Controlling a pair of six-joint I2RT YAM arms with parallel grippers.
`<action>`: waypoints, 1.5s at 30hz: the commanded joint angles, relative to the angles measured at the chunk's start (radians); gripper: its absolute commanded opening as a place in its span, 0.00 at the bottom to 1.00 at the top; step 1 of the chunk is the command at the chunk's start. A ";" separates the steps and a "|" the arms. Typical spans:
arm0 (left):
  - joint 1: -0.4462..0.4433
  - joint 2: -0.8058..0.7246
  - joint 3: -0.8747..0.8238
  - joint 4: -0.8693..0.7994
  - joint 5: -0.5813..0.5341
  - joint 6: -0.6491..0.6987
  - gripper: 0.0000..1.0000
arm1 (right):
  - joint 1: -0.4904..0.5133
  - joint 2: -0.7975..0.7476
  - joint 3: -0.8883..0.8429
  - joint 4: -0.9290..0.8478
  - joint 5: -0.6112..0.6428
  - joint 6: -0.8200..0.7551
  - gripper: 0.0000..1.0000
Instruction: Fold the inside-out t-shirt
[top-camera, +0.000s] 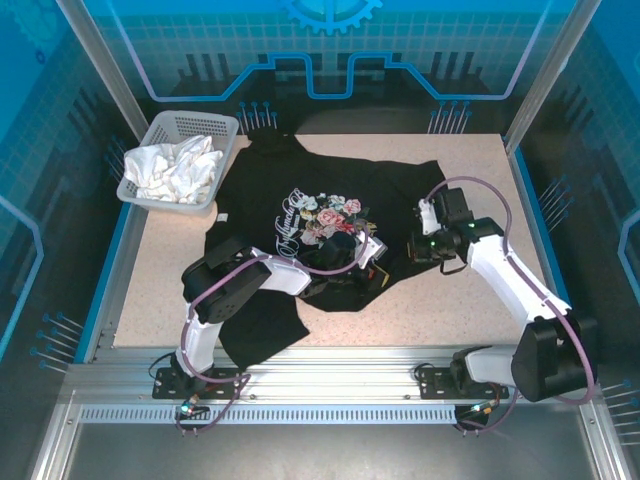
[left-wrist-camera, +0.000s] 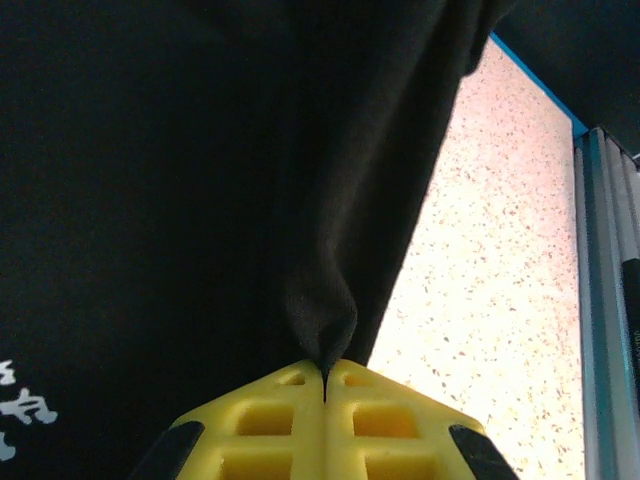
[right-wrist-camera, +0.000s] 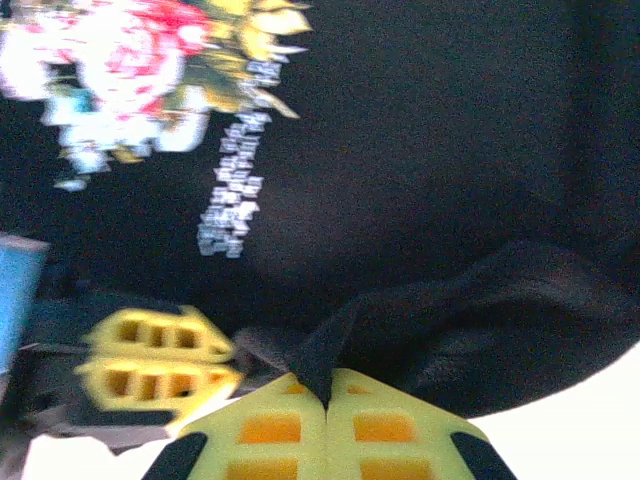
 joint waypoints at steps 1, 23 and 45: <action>0.013 -0.005 -0.020 0.051 0.044 -0.034 0.00 | -0.022 -0.010 0.038 0.020 -0.264 -0.103 0.00; 0.021 -0.001 -0.030 0.060 0.043 -0.010 0.00 | -0.221 0.232 0.083 -0.058 0.006 0.023 0.22; 0.021 0.012 -0.026 0.072 0.053 -0.027 0.00 | 0.015 0.286 0.065 -0.048 0.232 0.094 0.42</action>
